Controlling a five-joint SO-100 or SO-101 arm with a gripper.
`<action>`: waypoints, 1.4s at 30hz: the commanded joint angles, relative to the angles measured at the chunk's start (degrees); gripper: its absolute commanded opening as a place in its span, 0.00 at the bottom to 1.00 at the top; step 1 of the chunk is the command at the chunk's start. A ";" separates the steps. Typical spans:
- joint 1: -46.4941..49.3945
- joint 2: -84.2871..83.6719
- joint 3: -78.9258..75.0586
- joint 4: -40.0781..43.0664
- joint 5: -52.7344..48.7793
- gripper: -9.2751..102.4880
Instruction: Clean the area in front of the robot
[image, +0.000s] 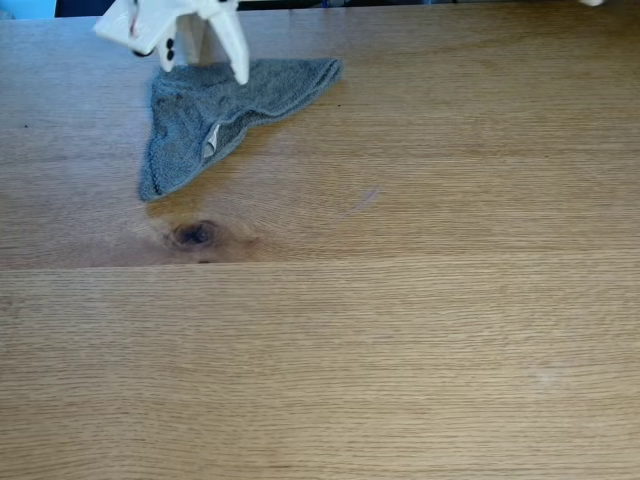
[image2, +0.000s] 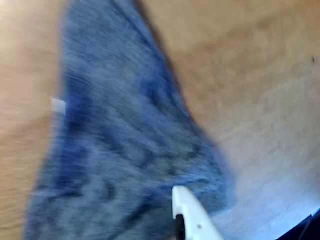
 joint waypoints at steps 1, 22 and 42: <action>6.50 -5.10 -5.36 -4.83 -5.19 0.43; 8.79 -23.12 -6.06 -16.79 -15.38 0.16; 4.39 3.34 -5.45 -6.24 -10.63 0.08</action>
